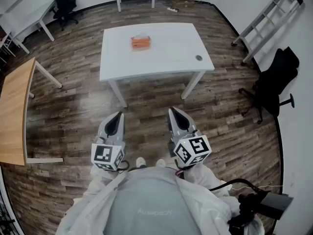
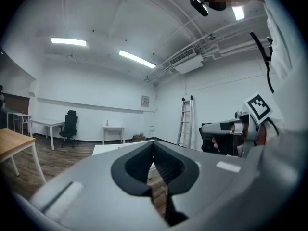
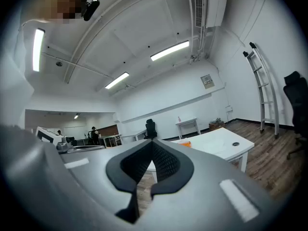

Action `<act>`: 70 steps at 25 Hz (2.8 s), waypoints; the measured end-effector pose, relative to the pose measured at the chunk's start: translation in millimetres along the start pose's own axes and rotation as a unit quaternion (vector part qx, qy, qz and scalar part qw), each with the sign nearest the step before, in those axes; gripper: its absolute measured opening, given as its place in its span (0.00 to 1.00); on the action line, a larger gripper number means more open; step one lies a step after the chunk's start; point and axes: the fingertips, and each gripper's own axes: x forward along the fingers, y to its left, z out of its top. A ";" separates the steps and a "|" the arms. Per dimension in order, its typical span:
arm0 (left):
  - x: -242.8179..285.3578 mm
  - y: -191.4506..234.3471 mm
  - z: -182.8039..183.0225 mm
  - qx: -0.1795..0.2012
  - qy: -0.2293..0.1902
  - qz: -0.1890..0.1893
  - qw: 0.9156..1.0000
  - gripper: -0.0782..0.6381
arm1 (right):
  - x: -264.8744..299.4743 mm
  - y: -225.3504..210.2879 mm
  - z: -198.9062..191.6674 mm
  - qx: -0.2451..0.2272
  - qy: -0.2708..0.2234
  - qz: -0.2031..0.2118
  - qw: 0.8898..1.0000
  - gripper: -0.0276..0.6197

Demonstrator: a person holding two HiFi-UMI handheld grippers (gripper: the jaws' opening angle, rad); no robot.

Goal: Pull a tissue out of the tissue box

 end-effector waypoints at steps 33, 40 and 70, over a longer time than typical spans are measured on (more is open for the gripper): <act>9.0 -33.9 -8.8 0.005 0.012 0.025 1.000 0.11 | -24.0 -35.9 -14.5 0.026 0.011 0.019 0.999 0.04; 36.9 -18.4 -15.0 0.001 0.017 0.009 1.000 0.11 | 0.5 -45.6 -15.5 0.027 0.015 0.006 1.000 0.04; 126.2 81.7 -11.9 -0.001 0.017 -0.025 1.000 0.11 | 131.9 -47.1 -12.5 0.011 0.035 -0.020 0.999 0.04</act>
